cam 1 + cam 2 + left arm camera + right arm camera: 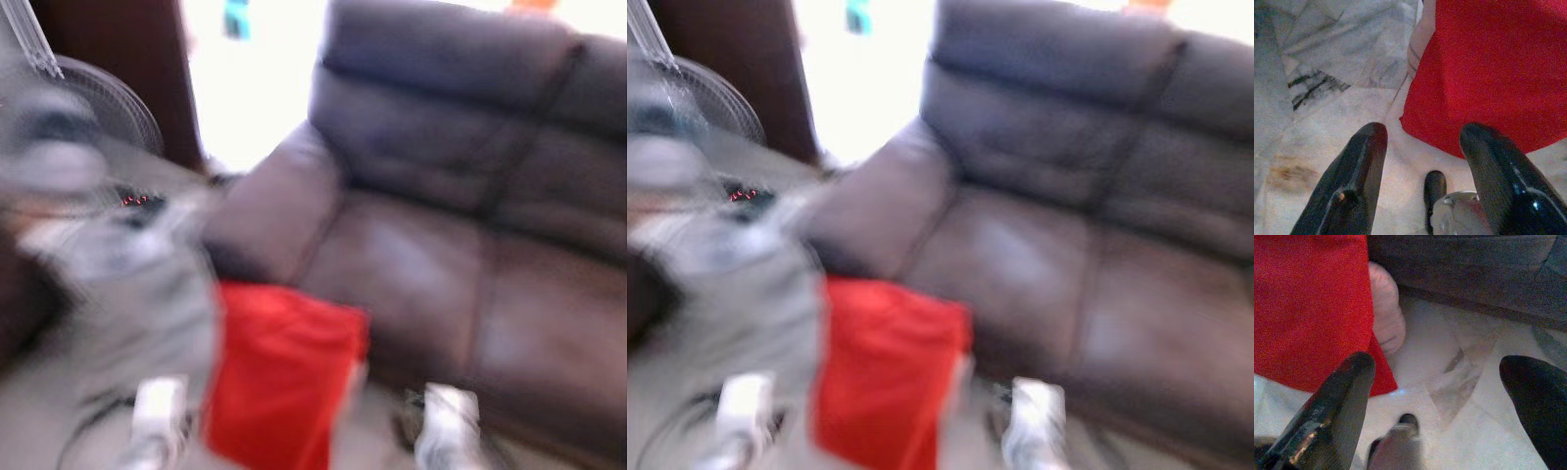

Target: Move the pillow to the sofa from floor

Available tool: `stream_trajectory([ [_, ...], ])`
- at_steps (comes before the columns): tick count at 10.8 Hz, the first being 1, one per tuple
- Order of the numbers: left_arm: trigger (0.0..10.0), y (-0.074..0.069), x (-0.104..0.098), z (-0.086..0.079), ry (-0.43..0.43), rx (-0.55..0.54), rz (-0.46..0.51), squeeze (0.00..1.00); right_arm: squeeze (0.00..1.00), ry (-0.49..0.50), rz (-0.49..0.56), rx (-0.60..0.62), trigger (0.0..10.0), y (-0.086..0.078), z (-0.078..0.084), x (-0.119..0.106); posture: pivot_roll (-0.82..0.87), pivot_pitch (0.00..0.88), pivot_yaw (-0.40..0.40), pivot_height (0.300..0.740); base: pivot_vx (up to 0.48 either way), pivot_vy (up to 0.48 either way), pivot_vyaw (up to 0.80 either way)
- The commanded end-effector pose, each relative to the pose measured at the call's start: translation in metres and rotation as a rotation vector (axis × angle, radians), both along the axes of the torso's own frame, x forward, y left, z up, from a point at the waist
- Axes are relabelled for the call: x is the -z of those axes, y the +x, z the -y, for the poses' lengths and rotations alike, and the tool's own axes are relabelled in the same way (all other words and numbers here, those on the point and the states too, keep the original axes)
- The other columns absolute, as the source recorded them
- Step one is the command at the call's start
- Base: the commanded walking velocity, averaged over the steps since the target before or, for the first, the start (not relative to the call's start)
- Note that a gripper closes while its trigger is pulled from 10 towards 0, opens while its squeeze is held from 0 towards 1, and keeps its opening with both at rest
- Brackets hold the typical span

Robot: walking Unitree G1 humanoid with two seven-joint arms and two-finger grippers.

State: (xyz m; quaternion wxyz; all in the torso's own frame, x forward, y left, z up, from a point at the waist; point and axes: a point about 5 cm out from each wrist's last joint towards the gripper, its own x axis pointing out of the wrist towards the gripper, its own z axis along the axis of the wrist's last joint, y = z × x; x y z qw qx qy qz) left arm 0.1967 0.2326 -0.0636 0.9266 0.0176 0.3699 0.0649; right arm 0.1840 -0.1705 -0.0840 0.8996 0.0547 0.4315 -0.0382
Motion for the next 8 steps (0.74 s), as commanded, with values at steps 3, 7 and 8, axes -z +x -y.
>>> stream_trajectory([
  [3, 10.0, 0.0051, 0.0002, 0.0120, -0.025, 0.020, 0.010, 0.00, 0.00, -0.027, -0.012, 0.022, 10.0, -0.0066, 0.0156, 0.0015, 0.07, 0.075, -0.064, 0.740, 0.275, 0.000, 0.00],
  [7, 10.0, 0.0058, 0.0000, 0.0137, -0.022, 0.021, 0.015, 0.00, 0.00, -0.017, -0.014, -0.036, 10.0, -0.0067, 0.0106, 0.0019, 0.07, 0.075, -0.065, 0.740, 0.131, 0.000, 0.33],
  [8, 10.0, 0.0059, 0.0000, 0.0137, -0.022, 0.021, 0.014, 0.00, 0.00, -0.007, -0.021, -0.028, 10.0, -0.0074, 0.0103, 0.0024, 0.07, 0.075, -0.065, 0.740, 0.000, 0.000, 0.00],
])
